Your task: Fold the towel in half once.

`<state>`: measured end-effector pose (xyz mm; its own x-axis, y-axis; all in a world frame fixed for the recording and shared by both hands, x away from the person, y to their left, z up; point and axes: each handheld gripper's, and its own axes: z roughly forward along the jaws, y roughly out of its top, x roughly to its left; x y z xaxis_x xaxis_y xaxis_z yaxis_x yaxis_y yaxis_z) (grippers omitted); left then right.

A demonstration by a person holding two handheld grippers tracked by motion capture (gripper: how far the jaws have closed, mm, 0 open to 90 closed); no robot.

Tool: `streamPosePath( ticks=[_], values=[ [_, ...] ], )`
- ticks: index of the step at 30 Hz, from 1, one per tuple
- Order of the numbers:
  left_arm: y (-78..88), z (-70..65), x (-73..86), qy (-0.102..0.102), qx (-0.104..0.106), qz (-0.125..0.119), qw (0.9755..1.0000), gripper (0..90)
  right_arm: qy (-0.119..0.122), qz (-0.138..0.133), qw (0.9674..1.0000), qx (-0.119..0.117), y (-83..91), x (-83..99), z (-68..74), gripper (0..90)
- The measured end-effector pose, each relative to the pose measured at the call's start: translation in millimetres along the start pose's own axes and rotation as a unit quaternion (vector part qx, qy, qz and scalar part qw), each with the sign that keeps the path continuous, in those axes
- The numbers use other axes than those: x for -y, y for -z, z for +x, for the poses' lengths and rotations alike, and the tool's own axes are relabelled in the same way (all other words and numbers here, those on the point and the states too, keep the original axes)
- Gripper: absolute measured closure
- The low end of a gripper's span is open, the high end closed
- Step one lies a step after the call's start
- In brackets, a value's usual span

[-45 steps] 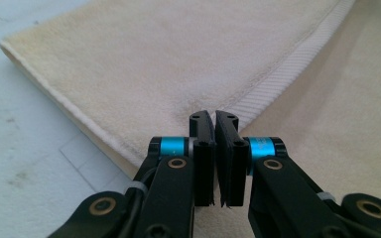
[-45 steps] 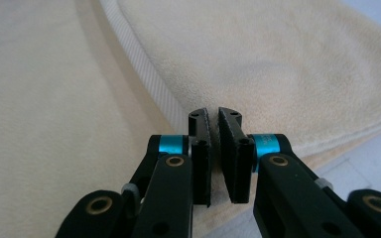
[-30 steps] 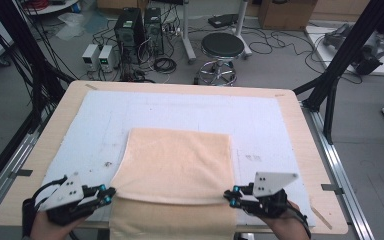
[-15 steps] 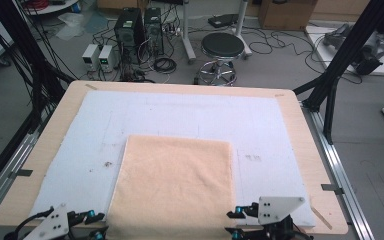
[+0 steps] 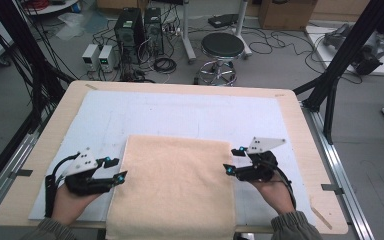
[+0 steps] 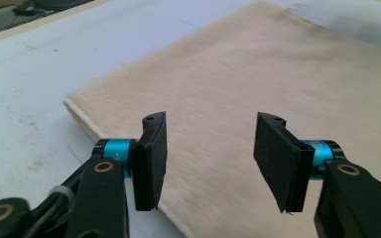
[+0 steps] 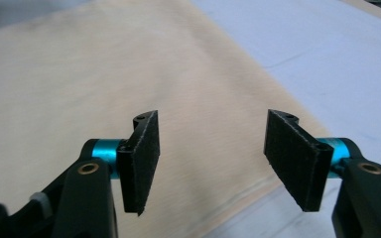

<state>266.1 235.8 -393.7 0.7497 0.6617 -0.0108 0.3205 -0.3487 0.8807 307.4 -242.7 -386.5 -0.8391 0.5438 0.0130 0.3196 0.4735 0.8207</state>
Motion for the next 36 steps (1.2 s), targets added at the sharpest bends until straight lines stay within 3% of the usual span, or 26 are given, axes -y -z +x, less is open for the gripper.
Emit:
streamPosePath(
  ticks=[2,9,13,17,21,24,27,30,33,36],
  values=[
    [-16.0,13.5,-4.5,0.007,-0.007,0.009,0.9999,44.8,-0.004,0.008,0.9998,0.017,-11.3,-5.3,-14.7,36.5],
    [-61.6,53.4,-16.1,0.035,-0.063,0.016,0.9973,43.6,-0.02,0.023,0.999,0.032,-39.2,-8.9,-46.4,35.6],
    [-80.9,70.8,-12.1,0.067,-0.066,0.035,0.9949,47.0,-0.044,0.046,0.9973,0.035,-57.1,0.6,-60.3,33.9],
    [-91.8,80.2,-3.9,0.092,-0.066,0.054,0.9921,46.3,-0.051,0.063,0.996,0.039,-66.0,6.8,-66.1,33.7],
    [-96.9,80.9,-1.4,0.099,-0.048,0.062,0.992,45.6,-0.06,0.068,0.9954,0.032,-71.0,11.3,-70.7,34.5],
    [-100.1,81.0,0.4,0.092,-0.044,0.081,0.9914,48.8,-0.063,0.073,0.9952,0.014,-75.5,13.7,-71.9,41.4],
    [-102.1,78.1,-0.3,0.082,-0.05,0.084,0.9918,58.0,-0.056,0.072,0.9958,-0.003,-75.7,12.6,-71.6,60.8],
    [-104.6,74.6,-2.5,0.068,-0.046,0.086,0.9929,78.5,-0.048,0.077,0.9955,-0.029,-76.3,9.5,-69.5,80.0],
    [-107.9,77.0,-7.4,0.068,-0.061,0.088,0.9919,83.4,-0.048,0.086,0.9947,-0.029,-78.2,3.8,-73.6,82.9],
    [-111.9,87.2,-19.1,0.082,-0.088,0.079,0.9896,84.0,-0.043,0.085,0.9954,-0.003,-80.0,-12.0,-83.0,83.2]
  ],
)
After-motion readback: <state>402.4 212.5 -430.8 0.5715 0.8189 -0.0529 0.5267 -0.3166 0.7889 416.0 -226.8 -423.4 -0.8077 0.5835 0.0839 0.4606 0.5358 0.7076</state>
